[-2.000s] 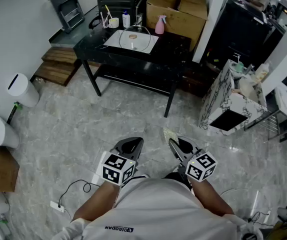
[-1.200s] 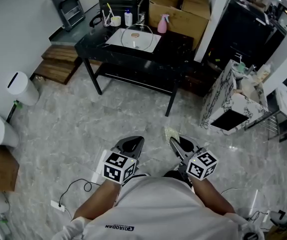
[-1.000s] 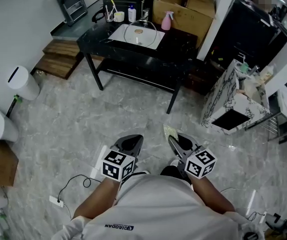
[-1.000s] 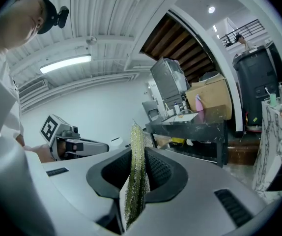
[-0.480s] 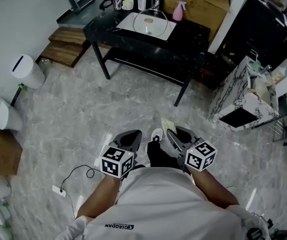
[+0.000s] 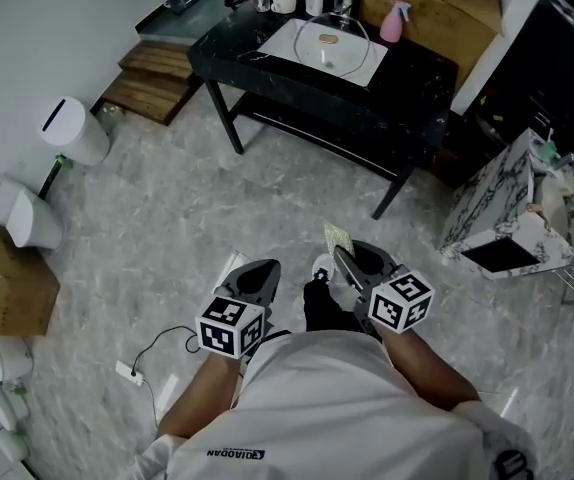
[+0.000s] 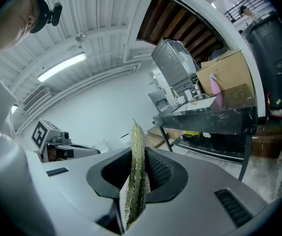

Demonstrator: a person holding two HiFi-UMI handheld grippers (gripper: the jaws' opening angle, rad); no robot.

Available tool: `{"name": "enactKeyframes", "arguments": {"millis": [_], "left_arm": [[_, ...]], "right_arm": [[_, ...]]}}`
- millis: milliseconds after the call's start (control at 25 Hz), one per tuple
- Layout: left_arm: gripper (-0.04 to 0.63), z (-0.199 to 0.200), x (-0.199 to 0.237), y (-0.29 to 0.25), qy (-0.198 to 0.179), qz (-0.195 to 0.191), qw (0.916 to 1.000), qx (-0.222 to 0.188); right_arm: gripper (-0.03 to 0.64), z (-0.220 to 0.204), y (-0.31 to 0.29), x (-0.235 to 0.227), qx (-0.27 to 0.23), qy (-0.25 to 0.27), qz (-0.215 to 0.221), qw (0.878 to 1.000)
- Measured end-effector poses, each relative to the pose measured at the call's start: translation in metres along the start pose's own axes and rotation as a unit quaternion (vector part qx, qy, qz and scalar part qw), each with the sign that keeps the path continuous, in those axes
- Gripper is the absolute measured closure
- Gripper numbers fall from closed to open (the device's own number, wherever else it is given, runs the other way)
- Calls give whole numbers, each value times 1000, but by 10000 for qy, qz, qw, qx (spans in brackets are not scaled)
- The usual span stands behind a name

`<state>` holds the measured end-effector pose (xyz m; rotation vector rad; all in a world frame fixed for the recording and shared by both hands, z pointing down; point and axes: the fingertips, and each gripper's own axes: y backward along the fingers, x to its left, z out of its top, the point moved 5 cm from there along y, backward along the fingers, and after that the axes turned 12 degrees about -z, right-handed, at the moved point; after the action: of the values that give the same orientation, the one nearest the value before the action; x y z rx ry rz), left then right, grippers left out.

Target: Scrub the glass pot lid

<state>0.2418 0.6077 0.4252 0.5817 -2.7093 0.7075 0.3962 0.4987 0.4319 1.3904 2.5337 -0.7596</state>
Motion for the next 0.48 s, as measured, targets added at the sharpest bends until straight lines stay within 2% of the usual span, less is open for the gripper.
{"name": "enactKeyframes", "arguments": {"millis": [240,480], "left_arm": [[580,53,49,-41,-65,59,10000,20],[580,113,99,-89,-225,110,9997,67]], "right_arm": [[537,40,-61,-35,74,-81,124,9999],[537,96,-121,-69,-121,46,251,9996]]}}
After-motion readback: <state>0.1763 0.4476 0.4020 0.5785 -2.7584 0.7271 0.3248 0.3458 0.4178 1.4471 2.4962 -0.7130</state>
